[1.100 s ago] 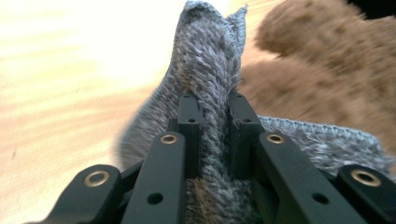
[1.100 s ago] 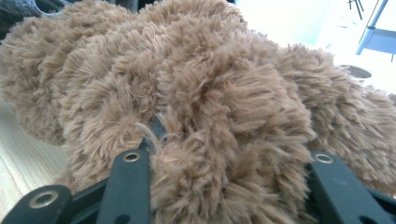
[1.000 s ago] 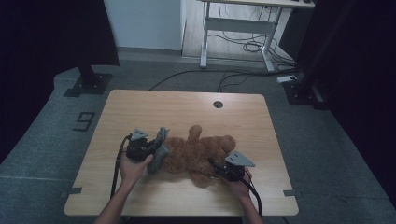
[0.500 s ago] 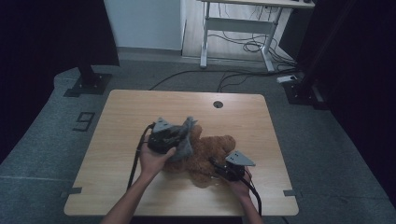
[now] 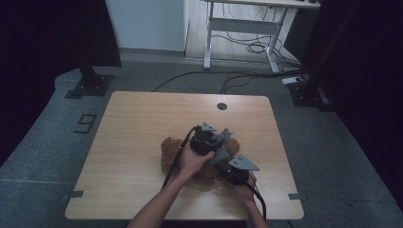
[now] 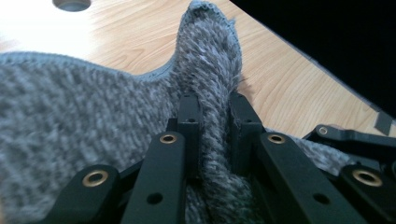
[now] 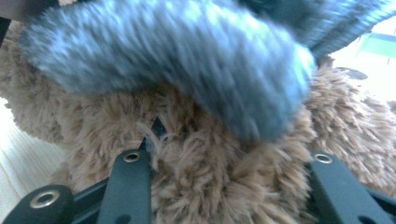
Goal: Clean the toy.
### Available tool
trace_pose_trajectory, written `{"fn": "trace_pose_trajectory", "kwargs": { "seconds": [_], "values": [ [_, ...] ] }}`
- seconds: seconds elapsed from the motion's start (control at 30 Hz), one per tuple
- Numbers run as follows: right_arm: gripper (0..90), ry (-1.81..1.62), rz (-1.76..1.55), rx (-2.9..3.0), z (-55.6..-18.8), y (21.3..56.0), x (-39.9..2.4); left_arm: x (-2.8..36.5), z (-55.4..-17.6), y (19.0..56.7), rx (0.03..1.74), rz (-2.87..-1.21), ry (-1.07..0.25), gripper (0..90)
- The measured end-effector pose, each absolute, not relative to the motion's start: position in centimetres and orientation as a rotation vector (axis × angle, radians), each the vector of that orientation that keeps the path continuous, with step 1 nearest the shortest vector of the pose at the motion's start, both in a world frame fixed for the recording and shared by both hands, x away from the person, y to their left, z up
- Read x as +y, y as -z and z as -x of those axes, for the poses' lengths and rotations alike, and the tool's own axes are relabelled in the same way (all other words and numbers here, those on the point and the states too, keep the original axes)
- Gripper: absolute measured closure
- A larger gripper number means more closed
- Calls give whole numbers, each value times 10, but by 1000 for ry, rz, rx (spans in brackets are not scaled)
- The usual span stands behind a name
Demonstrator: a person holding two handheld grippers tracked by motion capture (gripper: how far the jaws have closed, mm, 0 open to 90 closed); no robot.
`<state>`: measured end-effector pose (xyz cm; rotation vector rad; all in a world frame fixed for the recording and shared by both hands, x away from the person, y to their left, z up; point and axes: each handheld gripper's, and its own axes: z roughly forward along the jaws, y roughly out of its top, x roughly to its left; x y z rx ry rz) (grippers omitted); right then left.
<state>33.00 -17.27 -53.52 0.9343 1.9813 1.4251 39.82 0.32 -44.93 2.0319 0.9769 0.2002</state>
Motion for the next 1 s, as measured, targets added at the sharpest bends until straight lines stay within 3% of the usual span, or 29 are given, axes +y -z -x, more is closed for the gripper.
{"fn": "trace_pose_trajectory", "kwargs": {
  "seconds": [0.47, 0.73, 1.0],
  "values": [
    [544, -1445, -942, 1973, -330, 536, -174, 114, -380, 453, 1097, -1910, -271, 783],
    [544, -1455, -951, 1973, -331, 536, -175, 178, -367, 474, 1216, -1841, -298, 781],
    [548, -1477, -973, 1970, -332, 536, -175, 195, -362, 510, 1303, -1812, -109, 774]
  ]
}}
